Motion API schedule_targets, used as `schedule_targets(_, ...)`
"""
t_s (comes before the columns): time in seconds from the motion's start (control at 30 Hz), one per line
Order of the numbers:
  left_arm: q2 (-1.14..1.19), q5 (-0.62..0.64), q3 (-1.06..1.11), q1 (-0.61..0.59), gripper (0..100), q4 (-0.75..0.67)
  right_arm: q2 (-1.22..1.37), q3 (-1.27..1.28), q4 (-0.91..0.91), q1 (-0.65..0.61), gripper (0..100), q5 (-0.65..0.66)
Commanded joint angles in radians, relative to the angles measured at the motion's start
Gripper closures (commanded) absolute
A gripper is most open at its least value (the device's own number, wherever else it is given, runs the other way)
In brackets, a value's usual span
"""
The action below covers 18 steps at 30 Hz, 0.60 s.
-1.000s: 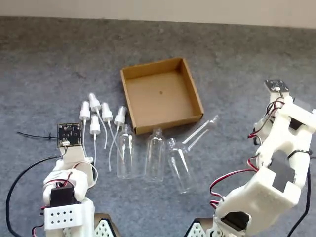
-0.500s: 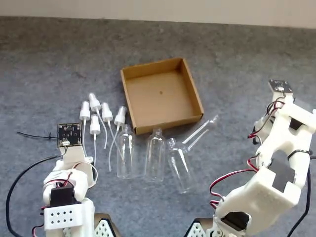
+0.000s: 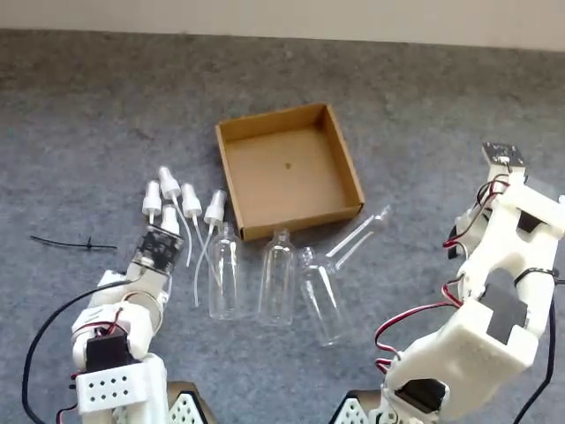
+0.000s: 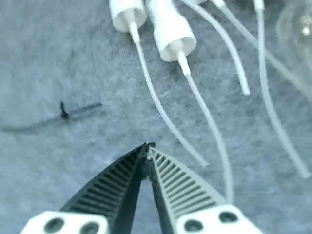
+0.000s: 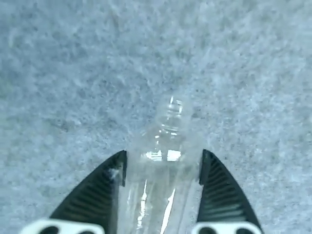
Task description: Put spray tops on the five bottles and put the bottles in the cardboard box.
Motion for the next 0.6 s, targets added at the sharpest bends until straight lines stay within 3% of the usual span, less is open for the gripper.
schedule_targets(0.0,0.002,-0.13,-0.104,-0.062,99,-0.046,-0.024,-0.025,0.05,-0.022,98.8,-0.008)
schedule_targets(0.2,0.139,-0.114,-0.51,-0.094,99,0.107,-0.16,-0.059,0.045,-0.084,99.4,-0.006)
schedule_targets(0.43,0.773,-0.11,-0.998,-0.091,95,0.37,-0.4,0.097,-0.07,-0.188,99.4,0.166)
schedule_targets(0.57,1.032,0.041,-1.184,-0.073,88,0.423,-0.475,0.275,-0.17,-0.203,99.4,0.184)
